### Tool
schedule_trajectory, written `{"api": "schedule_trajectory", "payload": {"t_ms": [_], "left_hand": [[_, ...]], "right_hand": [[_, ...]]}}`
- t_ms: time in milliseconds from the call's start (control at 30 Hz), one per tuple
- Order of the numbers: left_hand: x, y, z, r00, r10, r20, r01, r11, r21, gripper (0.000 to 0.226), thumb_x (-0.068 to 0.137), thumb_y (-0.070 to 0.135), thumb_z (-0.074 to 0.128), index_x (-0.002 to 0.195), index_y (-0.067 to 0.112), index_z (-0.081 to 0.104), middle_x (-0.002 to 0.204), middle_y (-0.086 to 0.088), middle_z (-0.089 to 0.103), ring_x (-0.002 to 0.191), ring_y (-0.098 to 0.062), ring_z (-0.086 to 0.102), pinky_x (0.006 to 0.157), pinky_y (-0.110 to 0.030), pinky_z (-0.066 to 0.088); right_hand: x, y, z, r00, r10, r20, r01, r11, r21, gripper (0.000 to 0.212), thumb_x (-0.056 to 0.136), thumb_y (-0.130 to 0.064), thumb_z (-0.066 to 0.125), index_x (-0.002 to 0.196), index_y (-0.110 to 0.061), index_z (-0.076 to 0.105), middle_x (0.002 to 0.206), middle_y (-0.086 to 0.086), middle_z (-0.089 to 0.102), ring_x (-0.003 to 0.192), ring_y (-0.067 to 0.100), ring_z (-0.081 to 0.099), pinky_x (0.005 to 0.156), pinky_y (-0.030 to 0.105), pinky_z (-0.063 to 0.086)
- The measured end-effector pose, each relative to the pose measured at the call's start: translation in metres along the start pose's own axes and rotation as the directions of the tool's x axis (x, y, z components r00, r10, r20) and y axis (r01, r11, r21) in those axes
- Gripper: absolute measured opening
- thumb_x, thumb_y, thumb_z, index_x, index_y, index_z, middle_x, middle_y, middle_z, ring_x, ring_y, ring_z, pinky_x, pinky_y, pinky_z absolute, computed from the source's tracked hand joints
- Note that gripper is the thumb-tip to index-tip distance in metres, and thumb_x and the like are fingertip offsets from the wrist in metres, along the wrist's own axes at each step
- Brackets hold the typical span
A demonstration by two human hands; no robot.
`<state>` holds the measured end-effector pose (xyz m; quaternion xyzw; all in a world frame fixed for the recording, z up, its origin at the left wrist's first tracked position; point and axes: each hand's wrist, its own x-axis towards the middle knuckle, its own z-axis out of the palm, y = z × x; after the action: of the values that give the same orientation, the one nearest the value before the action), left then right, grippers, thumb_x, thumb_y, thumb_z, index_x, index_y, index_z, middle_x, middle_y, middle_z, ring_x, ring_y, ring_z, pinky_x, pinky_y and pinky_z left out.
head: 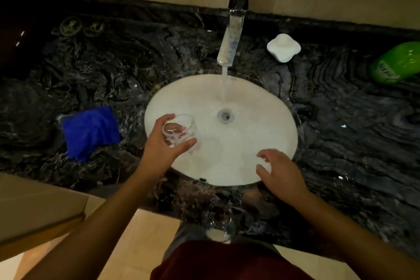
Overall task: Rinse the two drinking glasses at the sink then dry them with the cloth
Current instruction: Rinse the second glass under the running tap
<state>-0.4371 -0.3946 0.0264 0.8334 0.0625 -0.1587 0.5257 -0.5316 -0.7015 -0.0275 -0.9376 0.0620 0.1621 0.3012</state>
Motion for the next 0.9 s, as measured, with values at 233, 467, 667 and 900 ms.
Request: {"api": "schedule_trajectory", "payload": {"t_ms": [233,467,667,900], "left_hand": [[0.138,0.012,0.068,0.967,-0.121,0.224,0.140,0.988,-0.072,0.070,0.079,0.033,0.088,0.138,0.029,0.051,0.125,0.000,0.062,0.114,-0.019,0.064,0.096,-0.032,0.056],[0.204,-0.010,0.099,0.899,-0.244,0.365,0.334,0.919,-0.208,0.064,0.081,0.044,0.084,0.127,0.007,0.058,0.109,-0.008,0.073,0.098,-0.021,0.073,0.091,-0.042,0.061],[0.208,-0.015,0.112,0.805,-0.315,0.503,0.547,0.722,-0.423,0.087,0.072,0.073,0.075,0.120,0.000,0.071,0.095,-0.019,0.066,0.094,-0.033,0.064,0.091,-0.046,0.050],[0.196,-0.005,0.129,0.795,-0.410,0.447,0.605,0.490,-0.628,0.066,0.086,0.068,0.065,0.118,0.011,0.075,0.115,-0.014,0.077,0.106,-0.027,0.075,0.100,-0.044,0.057]], "right_hand": [[0.125,-0.070,-0.023,0.931,0.351,0.097,-0.326,0.682,0.655,0.031,0.101,-0.038,0.053,0.128,-0.025,0.062,0.123,-0.001,0.065,0.111,0.018,0.063,0.095,0.042,0.055],[0.205,-0.110,0.011,0.833,0.532,0.149,-0.445,0.487,0.751,0.049,0.100,-0.055,0.038,0.128,-0.026,0.065,0.125,0.005,0.069,0.109,0.024,0.066,0.098,0.048,0.055],[0.213,-0.109,0.031,0.846,0.518,-0.128,-0.304,0.666,0.681,0.042,0.106,-0.040,0.045,0.144,-0.024,0.054,0.134,0.001,0.066,0.114,0.015,0.061,0.087,0.026,0.042],[0.200,-0.111,0.047,0.879,0.309,-0.363,-0.109,0.872,0.478,0.060,0.098,-0.044,0.060,0.149,-0.017,0.045,0.143,0.002,0.059,0.117,0.014,0.063,0.091,0.026,0.050]]}}
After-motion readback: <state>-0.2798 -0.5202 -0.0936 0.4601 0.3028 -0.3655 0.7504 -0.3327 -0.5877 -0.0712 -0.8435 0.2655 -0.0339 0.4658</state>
